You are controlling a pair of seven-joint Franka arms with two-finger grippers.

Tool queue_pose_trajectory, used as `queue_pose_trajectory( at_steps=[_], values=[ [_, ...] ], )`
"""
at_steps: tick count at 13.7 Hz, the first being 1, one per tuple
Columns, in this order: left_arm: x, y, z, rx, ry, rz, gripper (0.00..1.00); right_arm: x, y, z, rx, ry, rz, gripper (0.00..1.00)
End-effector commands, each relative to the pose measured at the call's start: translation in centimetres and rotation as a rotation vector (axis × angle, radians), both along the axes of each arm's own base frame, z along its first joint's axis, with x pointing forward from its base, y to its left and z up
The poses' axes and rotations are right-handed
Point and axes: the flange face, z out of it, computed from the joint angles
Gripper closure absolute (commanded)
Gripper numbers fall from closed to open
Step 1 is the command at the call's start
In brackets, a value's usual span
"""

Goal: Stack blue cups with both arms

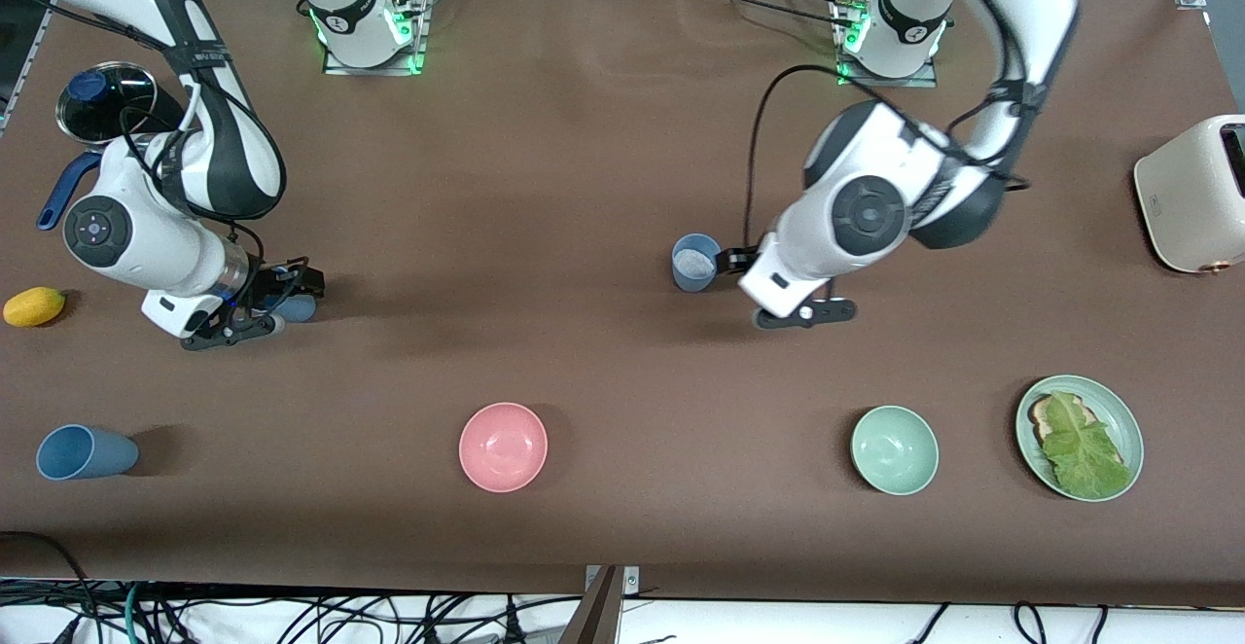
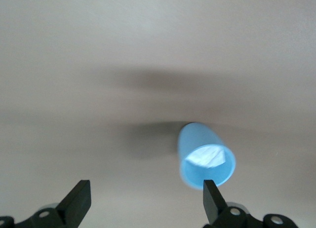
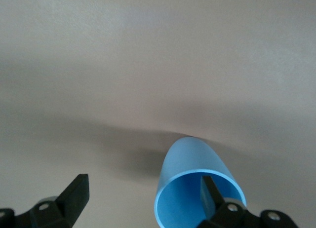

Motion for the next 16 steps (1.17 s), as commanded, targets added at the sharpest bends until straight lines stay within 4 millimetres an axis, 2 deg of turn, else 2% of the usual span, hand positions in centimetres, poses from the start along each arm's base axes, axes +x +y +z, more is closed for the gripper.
queue_pose_trajectory(
  at_steps=[1,4,6,7,8,9,10,11,12,13,14,16],
  values=[
    [1.8,6.0,5.0,-0.027,-0.014,-0.061,0.00,0.0,-0.5,-1.1,-0.002,0.007,0.015,0.00],
    [1.3,11.1,9.3,-0.032,-0.031,-0.110,0.00,-0.9,-1.8,-2.4,-0.009,0.035,-0.007,0.00],
    [0.1,12.9,12.2,-0.028,-0.032,-0.155,0.00,-1.0,-2.1,-2.6,-0.008,0.040,-0.014,0.01],
    [-0.3,13.5,13.4,-0.027,-0.044,-0.166,0.00,-1.1,-2.1,-3.0,-0.006,0.046,-0.015,0.07],
    [-0.6,14.5,14.6,-0.026,-0.063,-0.178,0.00,-1.1,-2.1,-3.2,-0.005,0.049,-0.016,0.22],
    [-1.2,15.5,15.9,-0.015,-0.096,-0.220,0.00,-1.2,-2.1,-3.6,-0.004,0.057,-0.016,0.41],
    [-2.3,15.4,16.6,0.026,-0.110,-0.265,0.01,-1.2,-2.1,-4.0,-0.002,0.063,-0.017,0.62],
    [-2.8,16.3,16.8,0.048,-0.117,-0.278,0.01,-1.4,-2.2,-4.8,0.001,0.077,-0.021,0.89],
    [-3.4,17.0,17.3,0.055,-0.147,-0.281,0.01,-1.4,-2.2,-5.1,0.003,0.083,-0.027,1.00],
    [-4.3,17.6,17.1,0.058,-0.192,-0.306,0.01,-1.3,-2.4,-5.0,0.007,0.083,-0.036,1.00],
    [-5.0,19.2,16.9,0.058,-0.245,-0.316,0.01,-0.8,-2.2,-4.4,0.008,0.074,-0.035,1.00],
    [-6.0,19.7,15.9,0.057,-0.258,-0.332,0.01,0.4,-0.4,-2.1,0.011,0.105,-0.050,1.00]
  ],
)
